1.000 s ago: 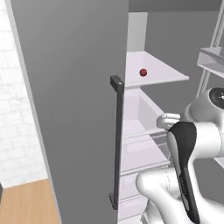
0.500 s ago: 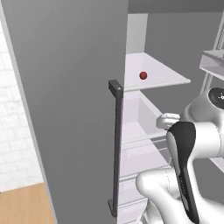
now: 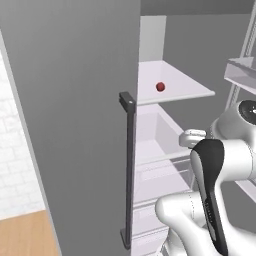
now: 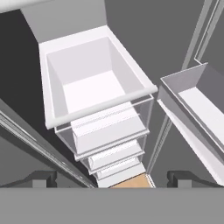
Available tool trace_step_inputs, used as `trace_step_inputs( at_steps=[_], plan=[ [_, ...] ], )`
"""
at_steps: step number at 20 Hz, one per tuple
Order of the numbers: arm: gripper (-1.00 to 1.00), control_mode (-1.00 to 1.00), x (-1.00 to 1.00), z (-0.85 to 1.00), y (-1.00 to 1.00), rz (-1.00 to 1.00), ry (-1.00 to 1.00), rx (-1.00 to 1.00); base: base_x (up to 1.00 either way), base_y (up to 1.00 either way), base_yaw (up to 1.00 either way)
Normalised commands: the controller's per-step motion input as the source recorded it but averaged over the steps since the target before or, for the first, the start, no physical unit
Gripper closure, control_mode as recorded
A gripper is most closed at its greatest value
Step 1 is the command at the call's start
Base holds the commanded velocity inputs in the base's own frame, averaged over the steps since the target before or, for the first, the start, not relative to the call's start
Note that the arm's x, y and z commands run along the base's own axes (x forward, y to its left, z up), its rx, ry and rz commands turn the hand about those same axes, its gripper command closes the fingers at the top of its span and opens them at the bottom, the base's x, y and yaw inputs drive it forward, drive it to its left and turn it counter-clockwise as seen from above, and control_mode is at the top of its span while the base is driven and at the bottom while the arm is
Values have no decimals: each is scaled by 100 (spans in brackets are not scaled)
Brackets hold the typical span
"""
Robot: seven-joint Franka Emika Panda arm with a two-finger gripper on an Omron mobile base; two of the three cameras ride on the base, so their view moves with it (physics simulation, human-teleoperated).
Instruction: Take the strawberry from the fridge and place it on top of the pancake, located on the dining counter.
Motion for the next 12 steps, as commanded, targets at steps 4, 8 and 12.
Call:
trace_step_inputs(
  at_steps=[4, 8, 12],
  plan=[
    [-100, 100, 0, 0, 0, 0, 0, 0, 16, -16, 0],
    [-100, 100, 0, 0, 0, 0, 0, 0, 9, 0, 2],
    [-100, 100, 0, 0, 0, 0, 0, 0, 6, 0, 1]
  ],
)
